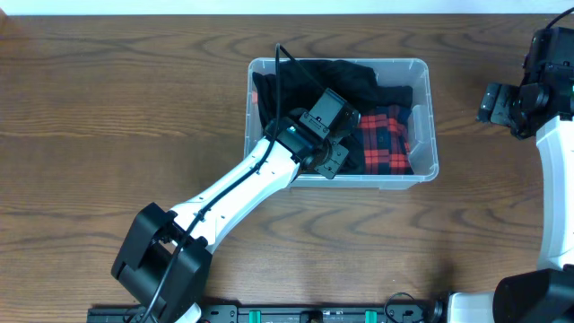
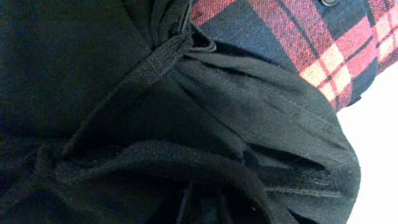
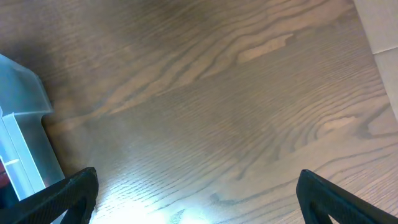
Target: Pack container
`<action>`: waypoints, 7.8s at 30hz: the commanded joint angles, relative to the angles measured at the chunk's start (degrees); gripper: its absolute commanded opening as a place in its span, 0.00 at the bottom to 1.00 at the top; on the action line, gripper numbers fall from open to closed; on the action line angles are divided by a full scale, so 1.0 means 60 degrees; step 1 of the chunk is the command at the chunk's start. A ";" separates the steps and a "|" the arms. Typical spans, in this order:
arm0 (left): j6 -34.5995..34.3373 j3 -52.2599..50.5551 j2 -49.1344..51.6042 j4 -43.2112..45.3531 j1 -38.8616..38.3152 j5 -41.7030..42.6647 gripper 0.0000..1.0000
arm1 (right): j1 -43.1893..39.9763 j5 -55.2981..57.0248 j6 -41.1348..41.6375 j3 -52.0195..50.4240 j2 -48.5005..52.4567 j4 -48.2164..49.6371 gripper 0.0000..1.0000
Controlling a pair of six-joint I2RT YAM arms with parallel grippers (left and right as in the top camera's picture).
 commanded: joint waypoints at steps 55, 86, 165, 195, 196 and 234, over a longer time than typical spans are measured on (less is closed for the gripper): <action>-0.0586 0.0415 -0.3191 -0.0419 0.7464 -0.2677 0.98 | -0.0066 0.0102 0.0004 -0.0022 -0.0087 -0.0004 0.99; -0.0586 0.0415 -0.3191 -0.0419 0.7464 -0.2677 0.98 | 0.2743 0.0098 0.0004 -0.0025 -0.0998 -0.0004 0.99; -0.0586 0.0415 -0.3191 -0.0419 0.7464 -0.2677 0.98 | 0.2116 -0.2492 -0.0433 -1.4830 -1.4943 1.0418 0.99; -0.0586 0.0415 -0.3191 -0.0419 0.7464 -0.2677 0.98 | 0.1851 -0.2623 -0.0339 -1.4830 -1.4939 0.9770 0.99; -0.0586 0.0415 -0.3191 -0.0419 0.7464 -0.2677 0.98 | 0.1851 -0.2623 -0.0339 -1.4830 -1.4939 0.9770 0.99; -0.0590 -0.3118 -0.5155 -0.0477 0.7420 -0.2663 0.98 | 0.1851 -0.2623 -0.0339 -1.4830 -1.4939 0.9770 0.99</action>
